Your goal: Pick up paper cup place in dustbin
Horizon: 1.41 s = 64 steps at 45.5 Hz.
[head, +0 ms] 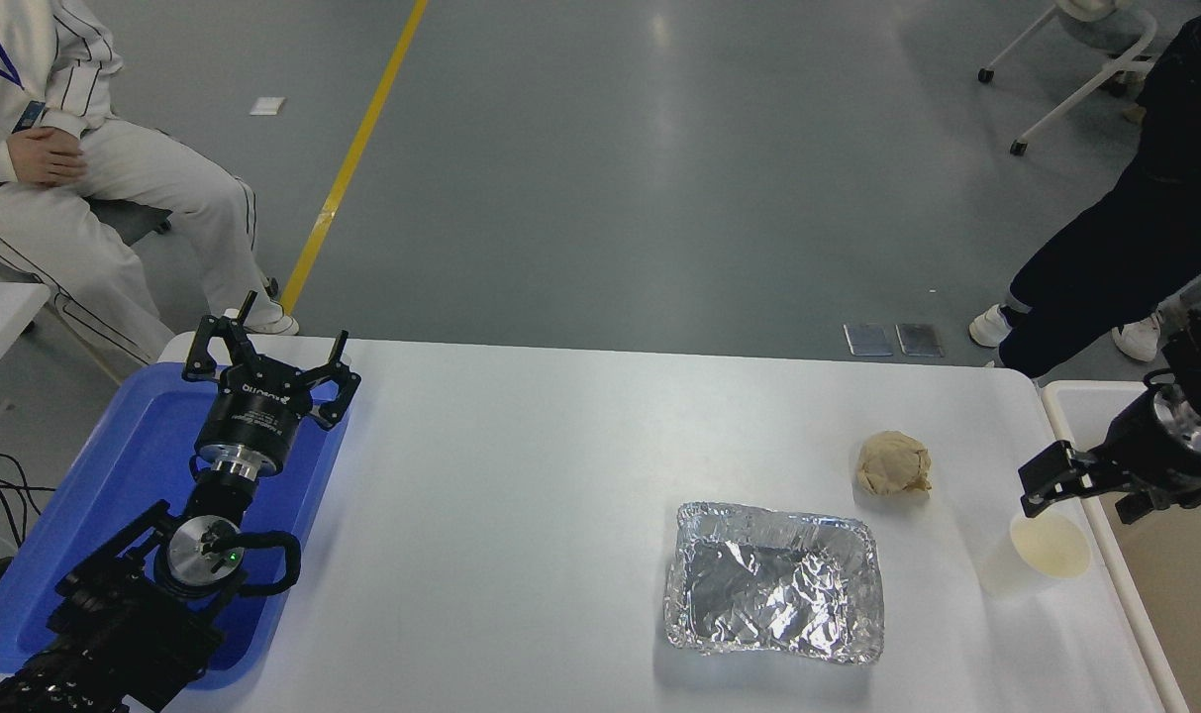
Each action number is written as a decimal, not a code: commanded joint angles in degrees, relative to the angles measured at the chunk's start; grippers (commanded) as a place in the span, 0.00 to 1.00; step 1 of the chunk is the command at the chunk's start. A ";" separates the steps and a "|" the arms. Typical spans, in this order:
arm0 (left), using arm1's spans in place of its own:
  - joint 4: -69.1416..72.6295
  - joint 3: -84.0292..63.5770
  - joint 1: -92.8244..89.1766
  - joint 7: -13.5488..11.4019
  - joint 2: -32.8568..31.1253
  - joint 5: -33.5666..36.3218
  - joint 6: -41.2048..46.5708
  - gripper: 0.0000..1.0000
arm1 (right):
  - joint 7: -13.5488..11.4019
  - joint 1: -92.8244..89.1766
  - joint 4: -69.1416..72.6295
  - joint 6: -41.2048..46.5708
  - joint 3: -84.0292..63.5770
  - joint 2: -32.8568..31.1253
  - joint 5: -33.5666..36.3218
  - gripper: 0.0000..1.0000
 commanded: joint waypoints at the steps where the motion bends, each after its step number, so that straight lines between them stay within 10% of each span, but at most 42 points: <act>1: 0.00 -0.02 0.00 -0.08 0.00 0.00 0.00 1.00 | 0.02 -4.38 -3.11 -2.25 0.91 -0.20 -0.15 1.00; 23: 0.00 -0.02 0.09 -0.08 0.00 0.00 0.00 1.00 | -0.25 -7.98 -4.42 -3.48 3.90 -0.11 -0.15 0.94; 52: 0.00 -0.02 0.00 0.01 0.00 -0.08 0.00 1.00 | -4.29 -7.64 -3.81 -2.08 6.80 -3.01 0.99 0.01; 64: 0.00 -0.02 0.00 0.01 0.00 0.00 0.00 1.00 | -4.20 -7.55 -3.55 2.85 6.80 -2.92 0.64 0.00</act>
